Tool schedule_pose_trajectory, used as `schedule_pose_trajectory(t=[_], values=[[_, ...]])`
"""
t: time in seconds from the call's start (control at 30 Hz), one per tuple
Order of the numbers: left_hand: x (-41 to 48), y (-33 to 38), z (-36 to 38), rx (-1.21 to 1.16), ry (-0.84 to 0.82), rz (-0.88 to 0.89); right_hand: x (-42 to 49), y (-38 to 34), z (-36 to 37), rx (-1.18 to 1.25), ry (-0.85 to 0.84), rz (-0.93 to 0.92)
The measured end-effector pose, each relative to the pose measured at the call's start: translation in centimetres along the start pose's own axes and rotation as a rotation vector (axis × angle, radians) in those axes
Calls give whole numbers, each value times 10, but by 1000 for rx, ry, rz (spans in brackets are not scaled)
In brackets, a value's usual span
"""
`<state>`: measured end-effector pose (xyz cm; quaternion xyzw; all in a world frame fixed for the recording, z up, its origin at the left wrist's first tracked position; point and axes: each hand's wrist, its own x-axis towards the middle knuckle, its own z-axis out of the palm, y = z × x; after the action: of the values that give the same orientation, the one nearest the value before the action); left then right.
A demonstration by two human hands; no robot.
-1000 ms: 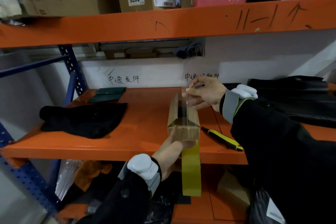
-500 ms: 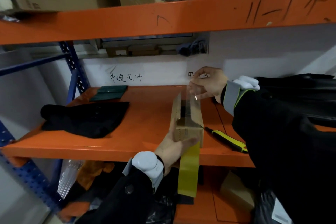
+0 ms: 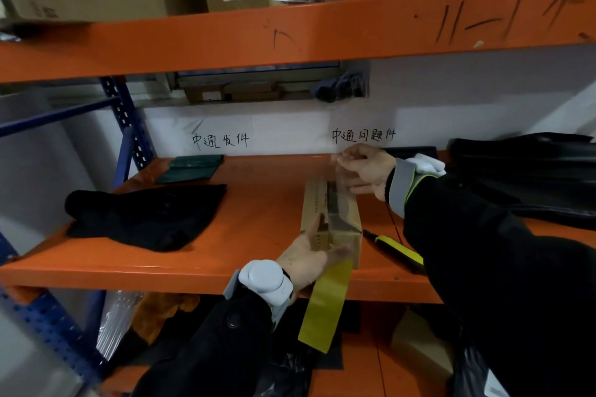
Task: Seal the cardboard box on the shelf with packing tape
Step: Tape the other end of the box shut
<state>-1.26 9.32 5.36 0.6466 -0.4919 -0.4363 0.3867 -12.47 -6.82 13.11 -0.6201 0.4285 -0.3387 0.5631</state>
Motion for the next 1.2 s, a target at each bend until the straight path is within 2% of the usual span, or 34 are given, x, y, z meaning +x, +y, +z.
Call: schedule_pose_trajectory(t=[0.13, 0.37, 0.53, 0.73, 0.97, 1.2], values=[[2, -1, -1, 23, -3, -36, 10, 13, 2, 22, -43, 75], [9, -6, 3, -51, 74, -95, 26, 15, 2, 2, -55, 23], [12, -6, 3, -110, 89, -106, 43, 22, 14, 11, -84, 83], [17, -10, -3, -64, 96, -112, 66, 32, 25, 38, -73, 135], [24, -13, -7, -173, 149, -115, 78, 26, 35, -180, -158, 120], [26, -15, -1, -148, 207, -110, 90, 28, 33, -215, -164, 183]])
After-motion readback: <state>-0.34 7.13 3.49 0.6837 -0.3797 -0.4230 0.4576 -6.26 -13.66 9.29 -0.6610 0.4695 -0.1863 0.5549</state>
